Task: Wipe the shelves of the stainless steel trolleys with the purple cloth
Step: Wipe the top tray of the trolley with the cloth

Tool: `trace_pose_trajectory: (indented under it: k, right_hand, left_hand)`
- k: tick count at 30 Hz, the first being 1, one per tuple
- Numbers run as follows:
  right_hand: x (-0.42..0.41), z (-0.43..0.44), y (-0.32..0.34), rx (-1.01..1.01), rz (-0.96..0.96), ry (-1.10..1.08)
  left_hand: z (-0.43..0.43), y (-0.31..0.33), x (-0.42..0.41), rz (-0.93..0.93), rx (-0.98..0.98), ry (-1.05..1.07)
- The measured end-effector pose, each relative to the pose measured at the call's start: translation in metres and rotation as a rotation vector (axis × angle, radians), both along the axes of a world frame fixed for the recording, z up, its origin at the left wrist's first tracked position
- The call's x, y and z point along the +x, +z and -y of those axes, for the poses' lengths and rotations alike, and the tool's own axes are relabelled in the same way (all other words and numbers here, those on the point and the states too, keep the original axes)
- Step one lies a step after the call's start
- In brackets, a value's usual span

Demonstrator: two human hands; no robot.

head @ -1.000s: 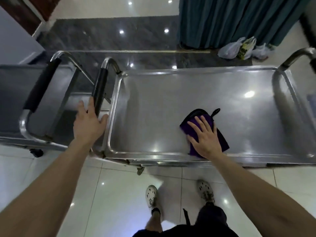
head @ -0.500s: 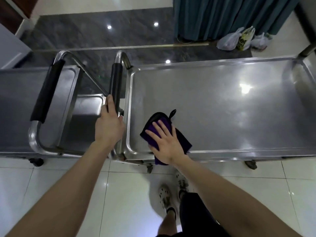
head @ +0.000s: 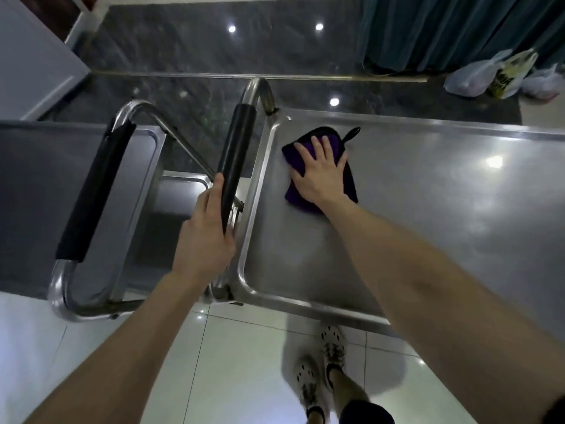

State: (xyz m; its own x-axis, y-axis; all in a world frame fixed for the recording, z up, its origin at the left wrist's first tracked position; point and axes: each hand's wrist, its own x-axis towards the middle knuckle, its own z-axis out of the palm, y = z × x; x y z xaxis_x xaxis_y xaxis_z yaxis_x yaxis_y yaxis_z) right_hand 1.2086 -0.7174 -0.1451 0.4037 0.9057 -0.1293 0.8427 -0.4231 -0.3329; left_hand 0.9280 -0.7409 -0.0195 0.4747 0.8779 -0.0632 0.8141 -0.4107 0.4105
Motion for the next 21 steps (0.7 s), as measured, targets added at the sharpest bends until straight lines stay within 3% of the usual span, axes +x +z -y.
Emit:
trace_pose_trajectory:
  k: [3, 7, 14, 21]
  right_hand:
    - [0.0, -0.045, -0.002, -0.019, 0.004, -0.02]
    - [-0.027, -0.044, -0.004, 0.016, 0.003, 0.011]
    - [-0.124, 0.059, -0.006, 0.071, 0.005, 0.074]
    - [-0.176, 0.143, -0.002, -0.023, 0.022, 0.065]
  left_hand:
    - [-0.006, -0.004, 0.0, 0.037, 0.006, 0.003]
    - [-0.012, -0.005, 0.003, 0.052, 0.038, 0.007]
    - [-0.016, -0.007, 0.001, 0.123, -0.006, -0.016]
    - [-0.001, -0.006, -0.013, 0.105, -0.051, -0.046]
